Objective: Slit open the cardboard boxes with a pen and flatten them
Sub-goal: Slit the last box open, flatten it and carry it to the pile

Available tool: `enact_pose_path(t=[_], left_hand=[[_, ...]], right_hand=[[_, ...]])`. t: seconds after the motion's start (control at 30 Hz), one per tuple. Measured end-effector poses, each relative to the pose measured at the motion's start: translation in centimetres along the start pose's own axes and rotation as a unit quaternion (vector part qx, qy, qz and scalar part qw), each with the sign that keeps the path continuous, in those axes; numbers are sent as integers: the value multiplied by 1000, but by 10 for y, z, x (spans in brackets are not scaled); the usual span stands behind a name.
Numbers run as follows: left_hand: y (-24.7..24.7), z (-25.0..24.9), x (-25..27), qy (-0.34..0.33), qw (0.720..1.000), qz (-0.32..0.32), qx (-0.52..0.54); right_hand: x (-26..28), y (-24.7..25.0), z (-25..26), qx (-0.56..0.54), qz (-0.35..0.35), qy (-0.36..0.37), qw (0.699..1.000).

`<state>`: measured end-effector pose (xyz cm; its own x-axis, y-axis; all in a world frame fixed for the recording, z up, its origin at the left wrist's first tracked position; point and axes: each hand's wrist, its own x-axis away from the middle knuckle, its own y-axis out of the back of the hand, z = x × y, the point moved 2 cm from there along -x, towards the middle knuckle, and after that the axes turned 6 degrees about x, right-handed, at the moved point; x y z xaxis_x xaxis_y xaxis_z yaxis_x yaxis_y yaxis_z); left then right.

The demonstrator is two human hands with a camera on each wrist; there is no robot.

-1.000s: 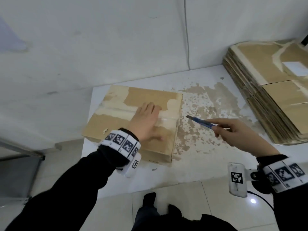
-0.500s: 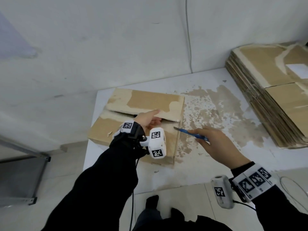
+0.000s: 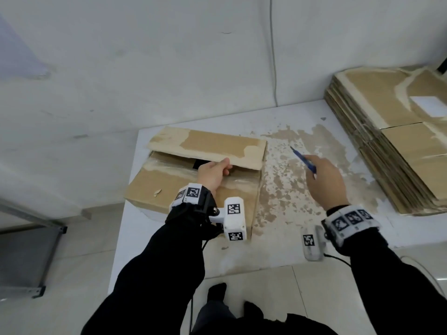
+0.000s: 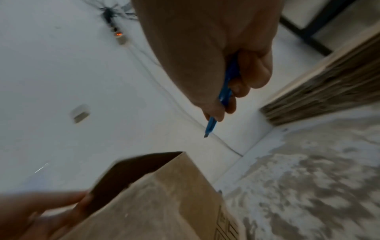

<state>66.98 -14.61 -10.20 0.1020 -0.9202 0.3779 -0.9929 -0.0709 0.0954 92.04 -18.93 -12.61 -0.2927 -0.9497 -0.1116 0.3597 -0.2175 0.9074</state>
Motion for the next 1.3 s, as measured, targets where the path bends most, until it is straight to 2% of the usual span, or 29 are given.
enact_pose_path(t=[0.1, 0.17, 0.2, 0.23, 0.27, 0.3, 0.37, 0.43, 0.47, 0.53, 0.6, 0.67, 0.73, 0.8, 0.87, 0.9, 0.97, 1.0, 1.07, 1.17, 1.23, 1.3], left_hand=[[-2, -4, -1, -35, 997, 18, -64], [-6, -5, 0, -61, 973, 40, -220], [-7, -6, 2, -80, 938, 47, -335], [-7, -7, 5, -102, 888, 53, -445], [-8, -10, 9, -129, 838, 58, -527], [-7, -13, 13, -155, 801, 64, -574], [-4, -23, 20, -201, 765, 88, -605], [1, -41, 30, -251, 752, 100, -602], [4, -51, 36, -274, 752, 97, -591], [18, -72, 50, -282, 772, 105, -560], [39, -86, 62, -224, 792, 161, -544], [64, -90, 75, -155, 790, 224, -549], [85, -81, 88, -121, 780, 254, -560], [101, -57, 95, -93, 754, 263, -594], [112, -29, 95, -98, 726, 244, -636], [116, -15, 92, -113, 717, 223, -651], [118, 5, 83, -166, 695, 183, -676], [117, 11, 77, -197, 675, 176, -690], [113, 18, 65, -232, 646, 190, -702], [108, 20, 51, -232, 660, 209, -683], [106, 20, 45, -241, 650, 220, -687], [107, 21, 41, -258, 628, 223, -699]], right_hand=[[21, -34, -32, -62, 72, -81, 992], [43, -64, -50, -57, 112, -103, 987], [53, -77, -57, -49, 120, -100, 987], [59, -86, -63, -38, 123, -97, 987], [64, -91, -67, -25, 130, -96, 986], [67, -93, -68, 1, 140, -95, 986], [69, -86, -61, 59, 129, -74, 987], [64, -67, -36, -12, 47, 15, 999], [61, -53, -16, -80, 3, 79, 994], [55, -34, 26, -157, -8, 197, 968], [48, -30, 57, -145, 29, 298, 943], [39, -35, 74, -95, 54, 353, 929], [26, -32, 82, -55, 35, 363, 929], [9, -17, 90, -9, -18, 364, 931], [-12, 1, 100, 59, -82, 362, 926], [-25, 8, 105, 92, -90, 351, 927], [-58, 13, 114, 148, -44, 309, 938], [-77, 10, 116, 173, -6, 285, 943], [-106, -4, 118, 187, 109, 248, 944], [-128, -30, 117, 140, 300, 189, 924], [-126, -34, 123, 158, 315, 154, 923], [-113, -32, 144, 208, 270, 192, 920]])
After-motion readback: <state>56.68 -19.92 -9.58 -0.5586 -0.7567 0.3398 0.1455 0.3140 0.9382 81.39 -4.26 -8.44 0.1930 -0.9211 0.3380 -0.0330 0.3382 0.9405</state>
